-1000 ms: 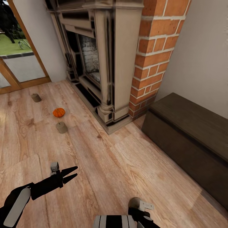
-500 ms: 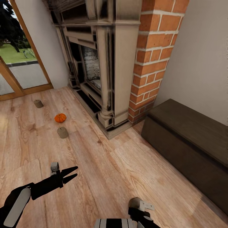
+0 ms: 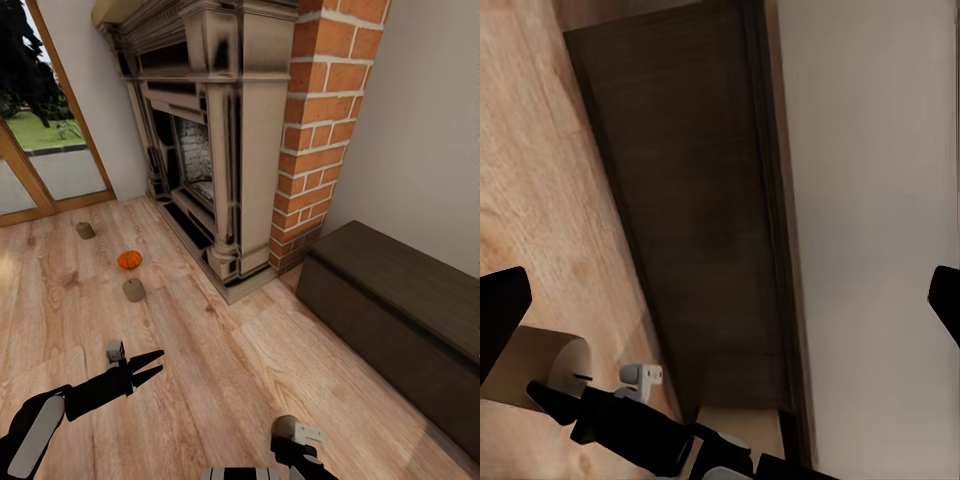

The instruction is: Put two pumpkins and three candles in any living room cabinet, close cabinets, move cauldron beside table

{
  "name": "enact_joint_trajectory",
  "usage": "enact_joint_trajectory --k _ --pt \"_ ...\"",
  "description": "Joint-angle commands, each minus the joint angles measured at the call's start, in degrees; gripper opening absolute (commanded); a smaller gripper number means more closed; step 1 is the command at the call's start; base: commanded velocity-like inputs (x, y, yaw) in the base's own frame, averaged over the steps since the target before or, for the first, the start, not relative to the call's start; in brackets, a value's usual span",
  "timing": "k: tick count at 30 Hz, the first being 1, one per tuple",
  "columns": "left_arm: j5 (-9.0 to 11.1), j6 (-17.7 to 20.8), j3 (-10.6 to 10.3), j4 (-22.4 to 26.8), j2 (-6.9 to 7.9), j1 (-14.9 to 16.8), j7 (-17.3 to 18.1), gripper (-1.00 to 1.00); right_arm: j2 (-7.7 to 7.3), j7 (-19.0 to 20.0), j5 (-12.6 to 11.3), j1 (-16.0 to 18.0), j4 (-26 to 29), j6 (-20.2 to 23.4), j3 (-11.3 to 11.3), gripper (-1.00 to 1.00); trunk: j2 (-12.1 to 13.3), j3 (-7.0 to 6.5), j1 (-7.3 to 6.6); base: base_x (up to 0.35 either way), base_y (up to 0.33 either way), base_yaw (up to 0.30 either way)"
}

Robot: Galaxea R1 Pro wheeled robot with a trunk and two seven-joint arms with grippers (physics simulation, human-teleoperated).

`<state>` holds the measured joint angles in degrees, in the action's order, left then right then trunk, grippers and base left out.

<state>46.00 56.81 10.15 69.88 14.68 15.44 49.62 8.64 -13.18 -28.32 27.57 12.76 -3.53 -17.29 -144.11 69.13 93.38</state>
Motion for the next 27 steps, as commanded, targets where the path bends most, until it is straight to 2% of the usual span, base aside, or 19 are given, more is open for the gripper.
enact_joint_trajectory --k 1,23,27 --pt "-0.12 0.2 0.04 -0.01 0.0 0.03 0.22 1.0 -0.02 -0.26 -0.69 0.02 -0.03 -0.25 -0.47 -1.0 0.0 -0.18 -0.03 0.0 0.0 0.0" --pt "-0.18 0.2 0.13 -0.27 0.0 0.03 0.22 1.0 -0.12 -0.26 -0.77 -0.06 0.76 -0.25 -0.38 -1.0 0.29 -5.08 -0.6 0.0 0.0 0.001" --pt "-0.2 0.2 0.13 -0.27 0.0 0.03 0.22 1.0 -0.12 -0.26 -0.77 -0.06 0.77 -0.25 -0.38 -1.0 0.35 -5.97 -0.7 0.0 0.0 0.197"
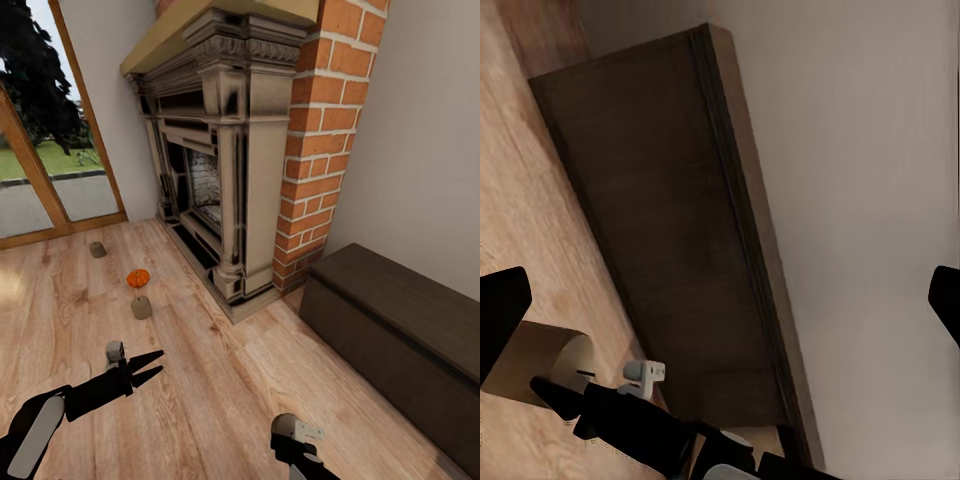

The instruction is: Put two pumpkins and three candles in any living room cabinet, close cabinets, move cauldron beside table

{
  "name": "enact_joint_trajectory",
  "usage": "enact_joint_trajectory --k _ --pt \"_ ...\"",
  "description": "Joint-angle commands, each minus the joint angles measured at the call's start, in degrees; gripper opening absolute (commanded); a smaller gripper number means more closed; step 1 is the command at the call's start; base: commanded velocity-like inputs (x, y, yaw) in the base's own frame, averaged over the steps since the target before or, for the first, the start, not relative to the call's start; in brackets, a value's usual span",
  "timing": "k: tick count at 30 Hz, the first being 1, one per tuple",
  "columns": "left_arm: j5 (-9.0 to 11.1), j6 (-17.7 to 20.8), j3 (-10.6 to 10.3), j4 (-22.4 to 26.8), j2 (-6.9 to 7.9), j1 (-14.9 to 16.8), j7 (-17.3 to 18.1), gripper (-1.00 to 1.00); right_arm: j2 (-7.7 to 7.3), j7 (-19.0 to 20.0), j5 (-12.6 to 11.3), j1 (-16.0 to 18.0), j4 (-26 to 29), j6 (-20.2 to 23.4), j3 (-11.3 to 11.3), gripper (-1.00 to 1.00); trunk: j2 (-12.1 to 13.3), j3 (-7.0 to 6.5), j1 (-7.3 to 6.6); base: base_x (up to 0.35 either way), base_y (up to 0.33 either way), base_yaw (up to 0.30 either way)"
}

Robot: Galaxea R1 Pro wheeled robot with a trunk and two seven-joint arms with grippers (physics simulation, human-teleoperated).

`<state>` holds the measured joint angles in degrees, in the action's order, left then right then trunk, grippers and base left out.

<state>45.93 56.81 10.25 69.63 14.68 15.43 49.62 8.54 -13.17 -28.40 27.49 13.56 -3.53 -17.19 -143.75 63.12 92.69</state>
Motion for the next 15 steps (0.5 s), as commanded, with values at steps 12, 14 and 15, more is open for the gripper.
enact_joint_trajectory --k 12,14,15 --pt "-0.13 0.15 0.16 -0.07 0.08 0.04 0.22 1.0 -0.02 -0.27 -0.69 0.02 -0.02 -0.25 -0.53 -1.0 0.03 -0.62 -0.09 0.0 0.014 0.287" --pt "-0.13 0.15 0.25 -0.13 0.11 0.04 0.22 1.0 -0.02 -0.27 -0.66 0.02 -0.02 -0.25 -0.49 -1.0 0.03 -0.62 -0.09 0.0 0.215 0.292" --pt "-0.14 0.15 0.27 -0.15 0.13 0.04 0.22 1.0 -0.02 -0.27 -0.65 0.02 -0.02 -0.25 -0.49 -1.0 0.03 -0.62 -0.09 0.0 0.257 0.292"
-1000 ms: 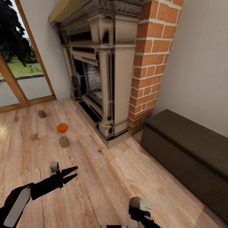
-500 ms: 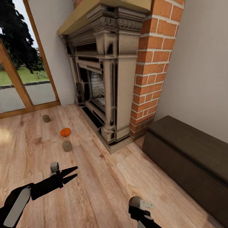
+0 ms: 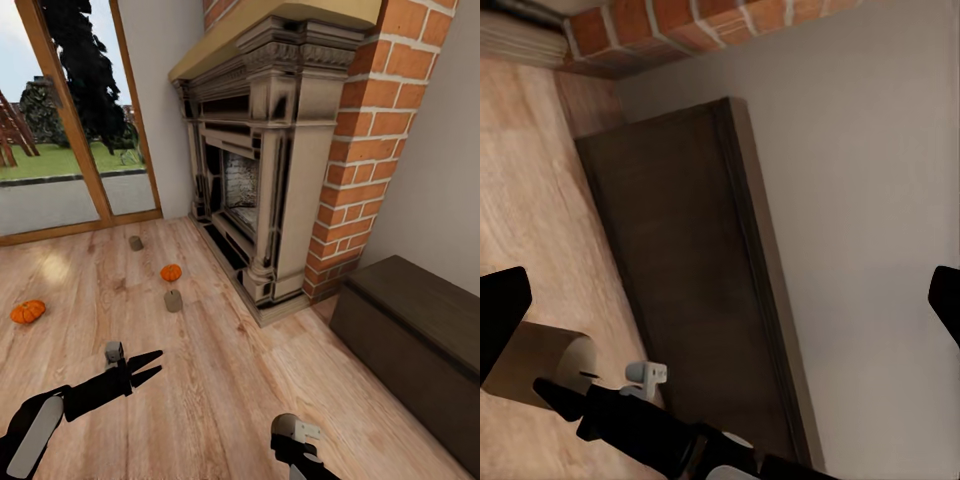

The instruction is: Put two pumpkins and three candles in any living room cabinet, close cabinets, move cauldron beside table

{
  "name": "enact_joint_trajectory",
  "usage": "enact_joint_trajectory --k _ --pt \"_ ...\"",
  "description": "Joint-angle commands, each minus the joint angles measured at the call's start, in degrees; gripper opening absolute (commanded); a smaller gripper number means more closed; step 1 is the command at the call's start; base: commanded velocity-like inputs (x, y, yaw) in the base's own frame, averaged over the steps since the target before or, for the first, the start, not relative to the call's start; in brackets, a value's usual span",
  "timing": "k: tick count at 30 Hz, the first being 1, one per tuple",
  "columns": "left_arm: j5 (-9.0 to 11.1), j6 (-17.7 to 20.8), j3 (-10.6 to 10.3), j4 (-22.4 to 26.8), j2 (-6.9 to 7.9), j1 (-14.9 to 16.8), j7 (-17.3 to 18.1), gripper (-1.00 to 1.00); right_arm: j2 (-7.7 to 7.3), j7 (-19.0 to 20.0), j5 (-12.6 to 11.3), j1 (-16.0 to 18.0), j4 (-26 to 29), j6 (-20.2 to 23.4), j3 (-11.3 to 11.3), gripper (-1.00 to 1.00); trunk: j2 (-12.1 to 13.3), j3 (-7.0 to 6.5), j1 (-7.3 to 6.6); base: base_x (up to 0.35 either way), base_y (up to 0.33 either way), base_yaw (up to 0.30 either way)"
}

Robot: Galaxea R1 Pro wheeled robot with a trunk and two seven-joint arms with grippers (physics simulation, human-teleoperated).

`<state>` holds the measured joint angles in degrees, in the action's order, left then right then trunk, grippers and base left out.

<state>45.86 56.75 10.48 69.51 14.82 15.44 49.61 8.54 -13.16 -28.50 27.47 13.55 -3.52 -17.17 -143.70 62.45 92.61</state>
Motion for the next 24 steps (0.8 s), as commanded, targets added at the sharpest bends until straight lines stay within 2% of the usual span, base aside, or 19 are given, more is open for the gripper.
enact_joint_trajectory --k 1,14,24 --pt "-0.04 0.21 0.08 -0.05 0.01 0.03 0.23 1.0 -0.01 -0.29 -0.56 0.04 -0.01 -0.26 -0.51 -1.0 -0.02 0.05 -0.01 0.0 0.268 0.292" --pt "0.06 0.21 0.18 -0.08 0.03 0.03 0.23 1.0 -0.01 -0.29 -0.58 0.04 -0.01 -0.26 -0.5 -1.0 -0.02 0.05 -0.01 0.031 0.284 0.292" --pt "0.01 0.21 0.25 -0.08 0.03 0.03 0.23 1.0 -0.01 -0.29 -0.59 0.04 -0.01 -0.26 -0.5 -1.0 -0.02 0.05 -0.01 0.26 0.219 0.047"
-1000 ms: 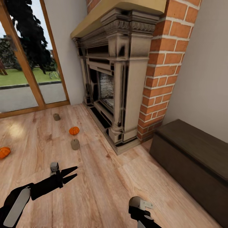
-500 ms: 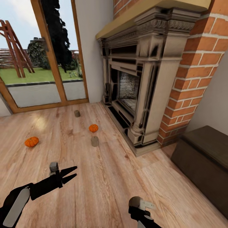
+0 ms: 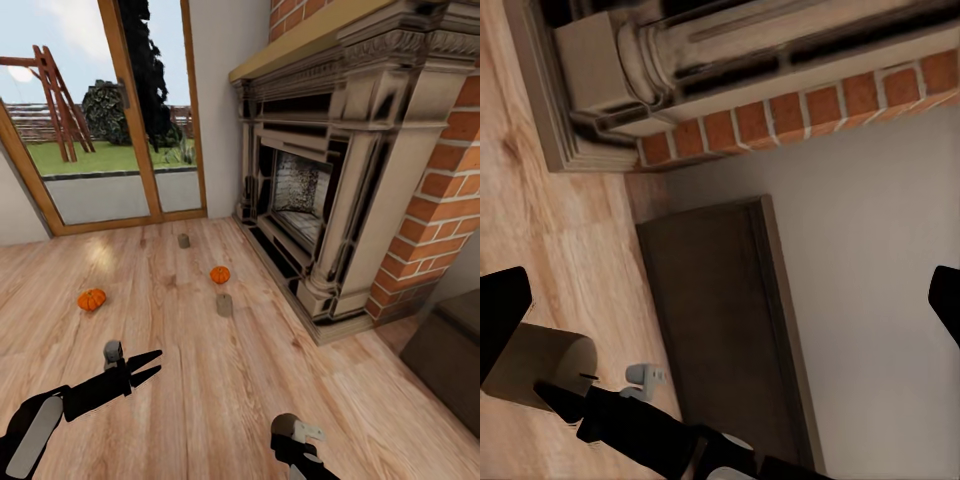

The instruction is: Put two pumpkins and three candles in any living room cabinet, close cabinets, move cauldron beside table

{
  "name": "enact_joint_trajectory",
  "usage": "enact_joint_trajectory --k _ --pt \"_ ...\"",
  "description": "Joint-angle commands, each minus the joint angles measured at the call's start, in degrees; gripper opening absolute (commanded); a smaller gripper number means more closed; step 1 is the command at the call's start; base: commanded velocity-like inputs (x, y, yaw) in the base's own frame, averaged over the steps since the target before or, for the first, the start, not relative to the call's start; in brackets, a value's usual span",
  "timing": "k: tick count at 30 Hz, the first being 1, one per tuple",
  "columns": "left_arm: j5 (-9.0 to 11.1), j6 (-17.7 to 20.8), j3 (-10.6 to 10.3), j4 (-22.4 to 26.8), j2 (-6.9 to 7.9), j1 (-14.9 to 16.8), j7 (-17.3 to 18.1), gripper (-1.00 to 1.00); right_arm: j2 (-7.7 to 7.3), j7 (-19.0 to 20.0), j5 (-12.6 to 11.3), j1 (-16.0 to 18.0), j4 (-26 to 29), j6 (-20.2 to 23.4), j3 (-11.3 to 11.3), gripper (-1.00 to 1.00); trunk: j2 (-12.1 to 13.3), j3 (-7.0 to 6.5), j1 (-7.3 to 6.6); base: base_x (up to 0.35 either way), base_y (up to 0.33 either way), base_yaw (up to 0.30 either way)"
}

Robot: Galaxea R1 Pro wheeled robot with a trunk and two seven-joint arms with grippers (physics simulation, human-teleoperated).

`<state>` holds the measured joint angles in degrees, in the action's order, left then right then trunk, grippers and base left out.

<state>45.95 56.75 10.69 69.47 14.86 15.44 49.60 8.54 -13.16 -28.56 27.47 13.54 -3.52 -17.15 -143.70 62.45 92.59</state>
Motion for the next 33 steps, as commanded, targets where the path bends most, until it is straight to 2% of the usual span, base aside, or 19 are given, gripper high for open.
enact_joint_trajectory --k 1,29,33 --pt "-0.08 0.21 0.04 -0.03 0.0 0.03 0.23 1.0 -0.01 -0.29 -0.52 0.04 -0.01 -0.26 -0.51 -1.0 -0.02 0.05 0.02 0.28 0.196 0.001" --pt "-0.08 0.21 0.05 -0.03 0.0 0.03 0.23 1.0 -0.01 -0.27 -0.54 0.04 0.08 -0.17 -0.51 -1.0 -0.02 0.05 0.02 0.269 0.224 0.0" --pt "-0.08 0.21 0.04 -0.03 0.0 0.03 0.23 1.0 -0.01 0.41 -0.54 0.04 0.06 -0.17 -0.48 -1.0 -0.02 0.05 0.02 0.263 0.236 -0.159"
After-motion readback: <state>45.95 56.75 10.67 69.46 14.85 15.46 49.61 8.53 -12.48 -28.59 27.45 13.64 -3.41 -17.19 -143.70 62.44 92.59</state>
